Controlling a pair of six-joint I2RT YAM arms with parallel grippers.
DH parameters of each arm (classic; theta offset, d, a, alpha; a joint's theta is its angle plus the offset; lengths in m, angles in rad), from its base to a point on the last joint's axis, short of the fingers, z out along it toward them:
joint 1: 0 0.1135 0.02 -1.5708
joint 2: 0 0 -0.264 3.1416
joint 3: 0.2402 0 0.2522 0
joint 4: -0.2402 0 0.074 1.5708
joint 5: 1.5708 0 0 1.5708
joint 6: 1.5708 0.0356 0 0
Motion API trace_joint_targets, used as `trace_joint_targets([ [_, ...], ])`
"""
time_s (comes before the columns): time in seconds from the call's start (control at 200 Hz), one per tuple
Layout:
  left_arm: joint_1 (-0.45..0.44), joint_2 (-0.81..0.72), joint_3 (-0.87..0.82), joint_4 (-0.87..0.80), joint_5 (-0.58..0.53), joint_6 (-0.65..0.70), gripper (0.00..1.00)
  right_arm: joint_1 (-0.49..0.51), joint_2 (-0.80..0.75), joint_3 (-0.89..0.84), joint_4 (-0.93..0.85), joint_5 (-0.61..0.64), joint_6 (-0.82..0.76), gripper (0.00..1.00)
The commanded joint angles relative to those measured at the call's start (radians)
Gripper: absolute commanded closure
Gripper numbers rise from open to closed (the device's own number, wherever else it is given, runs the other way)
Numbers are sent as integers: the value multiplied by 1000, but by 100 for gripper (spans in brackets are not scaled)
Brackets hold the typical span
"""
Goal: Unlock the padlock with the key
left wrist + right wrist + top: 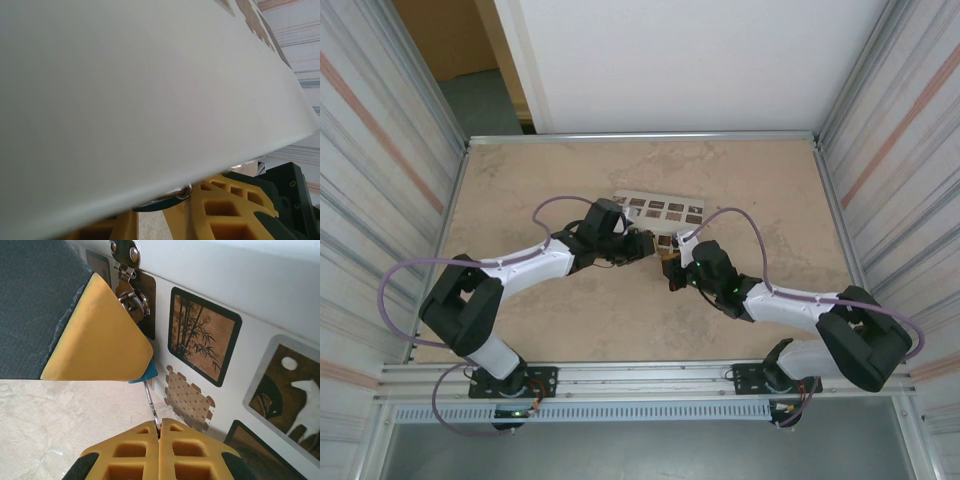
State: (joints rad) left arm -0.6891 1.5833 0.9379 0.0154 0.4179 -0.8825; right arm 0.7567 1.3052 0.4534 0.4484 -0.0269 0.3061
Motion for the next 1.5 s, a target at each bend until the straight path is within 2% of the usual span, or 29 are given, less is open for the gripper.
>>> trace_joint_targets([
  [0.0, -11, -54, 6, 58, 59, -7, 100, -20, 11, 7, 145, -12, 24, 100],
  [0.556, -12, -78, 13, 38, 86, -22, 100, -98, 44, 48, 187, -99, -7, 100],
  [1.012, -16, -77, -2, 62, 80, -41, 100, -101, 93, 48, 292, -161, 73, 100],
  [1.318, -16, -101, -27, 36, 23, -14, 100, -103, 67, 22, 193, -130, 54, 100],
  [1.418, -13, -129, -52, 13, -25, 11, 92, -116, 34, 15, 133, -120, 51, 100],
  [1.493, -8, -152, -79, -1, -62, 28, 82, -134, 11, 24, 71, -119, 49, 100],
])
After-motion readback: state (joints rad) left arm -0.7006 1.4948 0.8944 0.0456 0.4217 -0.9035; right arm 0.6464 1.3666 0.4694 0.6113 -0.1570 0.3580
